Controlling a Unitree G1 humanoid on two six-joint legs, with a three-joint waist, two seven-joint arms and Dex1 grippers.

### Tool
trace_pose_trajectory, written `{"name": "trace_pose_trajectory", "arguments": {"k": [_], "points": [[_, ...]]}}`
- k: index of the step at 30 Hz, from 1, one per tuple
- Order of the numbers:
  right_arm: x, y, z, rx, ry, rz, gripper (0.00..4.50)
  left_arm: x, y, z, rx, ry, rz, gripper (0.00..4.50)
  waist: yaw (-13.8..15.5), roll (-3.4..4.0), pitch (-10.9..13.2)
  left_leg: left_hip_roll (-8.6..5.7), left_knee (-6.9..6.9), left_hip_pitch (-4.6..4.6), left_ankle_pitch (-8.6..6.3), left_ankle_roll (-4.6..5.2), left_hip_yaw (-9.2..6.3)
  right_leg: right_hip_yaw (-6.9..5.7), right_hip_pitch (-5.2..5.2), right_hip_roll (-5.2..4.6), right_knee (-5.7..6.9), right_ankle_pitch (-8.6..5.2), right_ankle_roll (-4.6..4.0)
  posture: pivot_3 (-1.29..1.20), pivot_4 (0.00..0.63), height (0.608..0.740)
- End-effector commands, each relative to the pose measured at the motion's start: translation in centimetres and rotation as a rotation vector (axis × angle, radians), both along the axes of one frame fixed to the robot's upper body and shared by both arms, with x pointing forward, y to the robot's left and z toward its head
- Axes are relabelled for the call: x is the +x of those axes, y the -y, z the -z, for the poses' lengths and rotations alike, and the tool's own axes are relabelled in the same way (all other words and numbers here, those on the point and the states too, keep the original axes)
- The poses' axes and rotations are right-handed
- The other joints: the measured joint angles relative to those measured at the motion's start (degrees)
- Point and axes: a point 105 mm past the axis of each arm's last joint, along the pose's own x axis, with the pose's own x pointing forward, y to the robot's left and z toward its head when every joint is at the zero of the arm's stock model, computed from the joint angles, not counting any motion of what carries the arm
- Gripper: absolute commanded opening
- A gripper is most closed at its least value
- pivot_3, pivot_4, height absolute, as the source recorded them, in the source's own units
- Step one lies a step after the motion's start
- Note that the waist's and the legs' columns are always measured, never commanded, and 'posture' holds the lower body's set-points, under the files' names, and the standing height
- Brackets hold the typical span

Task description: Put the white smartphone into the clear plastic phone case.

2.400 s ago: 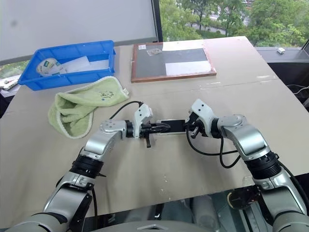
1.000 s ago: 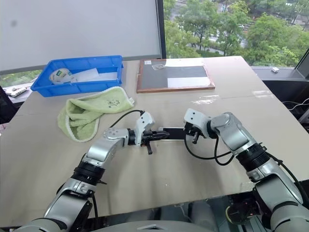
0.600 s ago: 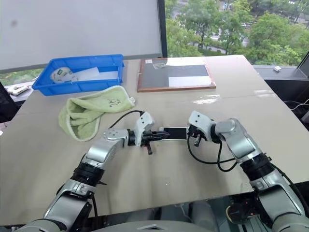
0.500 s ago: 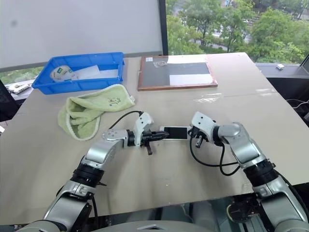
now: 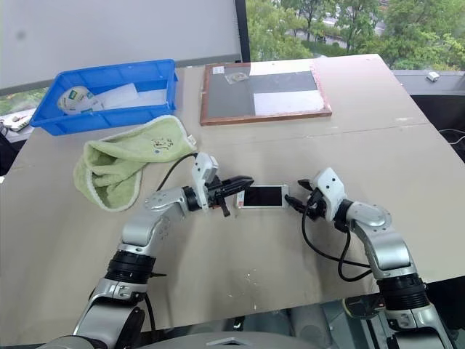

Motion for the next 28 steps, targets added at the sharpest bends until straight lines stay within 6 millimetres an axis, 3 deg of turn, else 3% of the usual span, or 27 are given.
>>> {"name": "trace_pose_trajectory", "arguments": {"k": [1, 3, 4, 7, 17, 28], "points": [[-0.4, 1.5, -3.0, 0.011, 0.087, 0.016, 4.5, 0.5, -0.9, -2.9, -0.04, 0.071, -0.058, 2.45, 0.0, 0.03, 0.2, -0.03, 0.0, -0.02, 0.03, -0.05, 0.02, 0.01, -0.01, -0.03, 0.0, 0.0, 0.0, 0.0, 0.15, 0.74], [-0.8, 2.4, -3.9, 0.004, 0.096, 0.022, 4.5, 1.0, -1.6, -3.4, -0.038, 0.071, -0.112, 2.94, 0.0, 0.03, 0.3, -0.09, 0.01, -0.06, 0.06, -0.09, 0.02, 0.01, -0.04, -0.08, 0.0, 0.0, 0.0, 0.0, 0.15, 0.74], [-1.2, 2.9, -4.5, -0.002, 0.095, 0.009, 4.5, 1.0, -2.0, -3.7, -0.031, 0.074, -0.132, 3.59, 0.0, -0.01, 0.3, -0.11, 0.01, -0.08, 0.06, -0.09, 0.02, 0.0, -0.05, -0.09, 0.0, 0.0, 0.0, 0.0, 0.15, 0.74], [-2.9, 4.0, -5.6, -0.039, 0.085, -0.044, 4.5, 0.3, -2.7, -3.9, 0.021, 0.097, -0.137, 4.39, 0.1, -0.05, 0.6, -0.2, 0.03, -0.15, 0.08, -0.12, 0.01, -0.03, -0.06, -0.15, -0.01, 0.0, 0.01, 0.0, 0.15, 0.74], [-6.0, 8.8, -6.4, -0.186, 0.092, 0.008, 4.5, -3.7, -5.5, -2.7, 0.111, 0.057, -0.064, 4.39, 0.3, -0.17, 0.7, -0.18, 0.1, -0.25, -0.02, 0.04, 0.09, -0.01, -0.1, -0.21, -0.07, -0.01, 0.02, 0.0, 0.15, 0.74], [-9.5, 11.3, -5.9, -0.246, 0.074, 0.068, 4.5, -5.7, -8.7, -2.5, 0.128, 0.016, -0.103, 4.39, 1.1, -0.16, 0.7, -0.02, 0.21, -0.18, -0.03, 0.1, 0.19, 0.0, -0.07, -0.13, 0.05, 0.01, 0.02, 0.0, 0.15, 0.74]]}}
